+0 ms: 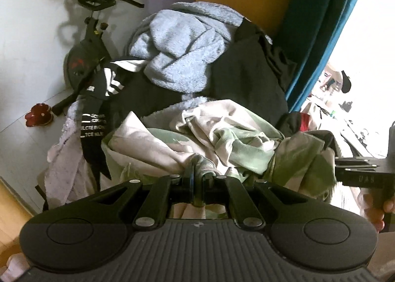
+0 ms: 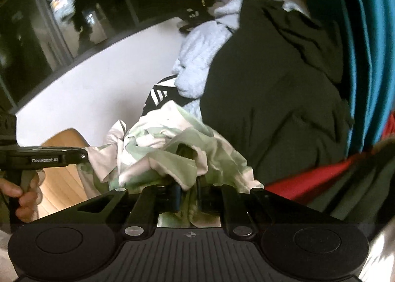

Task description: Fold clothes

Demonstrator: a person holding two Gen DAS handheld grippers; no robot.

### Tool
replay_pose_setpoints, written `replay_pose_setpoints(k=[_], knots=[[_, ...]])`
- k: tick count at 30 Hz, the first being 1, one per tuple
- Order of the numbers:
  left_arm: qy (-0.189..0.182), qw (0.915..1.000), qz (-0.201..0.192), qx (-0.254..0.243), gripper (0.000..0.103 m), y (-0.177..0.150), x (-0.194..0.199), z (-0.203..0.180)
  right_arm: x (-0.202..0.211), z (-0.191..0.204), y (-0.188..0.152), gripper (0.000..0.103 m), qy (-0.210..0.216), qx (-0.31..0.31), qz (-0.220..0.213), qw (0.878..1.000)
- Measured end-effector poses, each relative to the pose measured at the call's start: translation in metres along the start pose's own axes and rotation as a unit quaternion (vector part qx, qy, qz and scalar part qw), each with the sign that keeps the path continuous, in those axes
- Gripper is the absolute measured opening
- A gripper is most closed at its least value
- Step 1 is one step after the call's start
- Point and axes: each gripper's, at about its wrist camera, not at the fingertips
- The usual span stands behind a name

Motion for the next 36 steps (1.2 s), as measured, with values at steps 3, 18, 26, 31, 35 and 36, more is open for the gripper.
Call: replay_pose_setpoints(k=[3, 18, 26, 31, 35, 36], knots=[[-0.008, 0.9999, 0.002, -0.008, 0.006, 0.000, -0.001, -0.005, 0.010, -0.003, -0.005, 0.010, -0.001, -0.016, -0.001, 1.000], [-0.037, 0.9986, -0.032, 0.020, 0.005, 0.009, 0.004, -0.009, 0.028, -0.004, 0.010, 0.006, -0.007, -0.069, -0.051, 0.996], [-0.032, 0.9959, -0.077, 0.035, 0.005, 0.030, 0.013, 0.002, 0.017, 0.021, 0.055, 0.005, 0.021, -0.041, -0.100, 0.994], [-0.025, 0.9930, -0.109, 0.038, 0.005, 0.053, 0.013, 0.018, 0.004, 0.032, 0.087, 0.001, 0.010, -0.017, -0.127, 0.992], [-0.028, 0.9949, -0.093, 0.027, 0.005, 0.058, -0.003, 0.030, -0.018, 0.025, 0.095, 0.004, -0.026, -0.004, -0.092, 0.995], [-0.030, 0.9956, -0.084, 0.029, 0.005, 0.056, -0.009, 0.033, -0.024, 0.023, 0.092, 0.011, -0.035, -0.002, -0.073, 0.997]])
Point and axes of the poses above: each gripper's, at about its wrist camera, not at the fingertips, and x roughly against the way its jaws point, z to its left, y to its top, and after that the axes turned 10 degrees about -z, right-handed
